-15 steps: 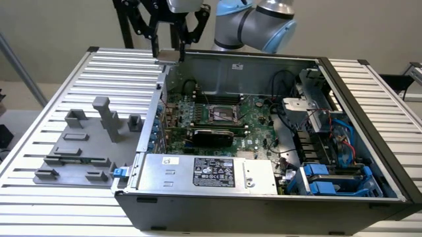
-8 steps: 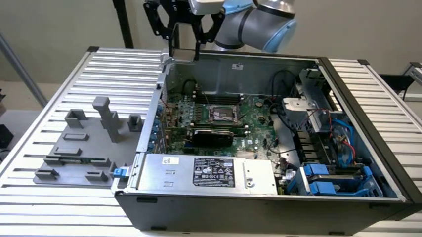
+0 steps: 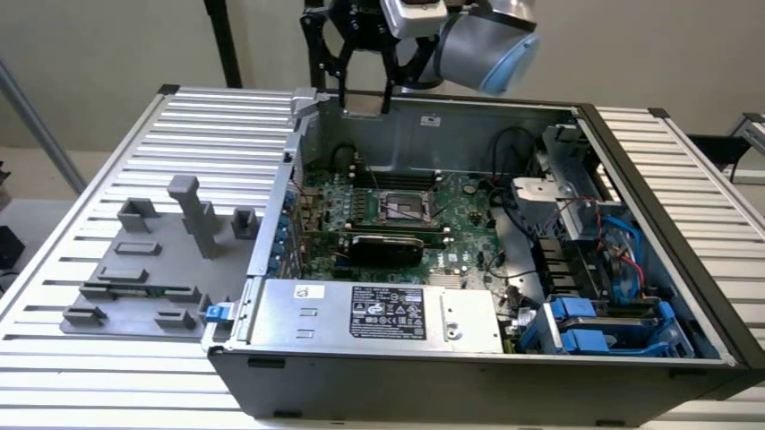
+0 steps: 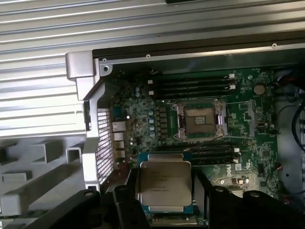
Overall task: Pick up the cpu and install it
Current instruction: 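Pick up the cpu and move it towards the insertion slot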
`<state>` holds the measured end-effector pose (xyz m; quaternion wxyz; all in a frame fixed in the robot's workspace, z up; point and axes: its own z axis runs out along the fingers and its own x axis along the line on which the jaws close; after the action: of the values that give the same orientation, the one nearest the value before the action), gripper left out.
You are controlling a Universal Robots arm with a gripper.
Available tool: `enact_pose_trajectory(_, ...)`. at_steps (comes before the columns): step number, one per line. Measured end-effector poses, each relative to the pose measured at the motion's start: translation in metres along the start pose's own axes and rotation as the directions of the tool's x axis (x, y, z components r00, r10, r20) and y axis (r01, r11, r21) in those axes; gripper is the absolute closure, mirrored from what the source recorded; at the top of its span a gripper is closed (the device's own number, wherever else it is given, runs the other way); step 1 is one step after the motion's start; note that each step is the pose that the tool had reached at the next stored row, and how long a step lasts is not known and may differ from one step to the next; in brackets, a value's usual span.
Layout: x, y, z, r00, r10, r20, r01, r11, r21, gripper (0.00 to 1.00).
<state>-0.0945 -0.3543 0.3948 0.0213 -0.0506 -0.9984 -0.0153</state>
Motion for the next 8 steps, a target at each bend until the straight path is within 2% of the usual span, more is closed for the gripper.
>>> enact_pose_trajectory(8, -0.031, 0.0132, 0.0135, 1.0000, -0.001, 0.0001, 0.001, 1.0000, 0.0008, 0.45)
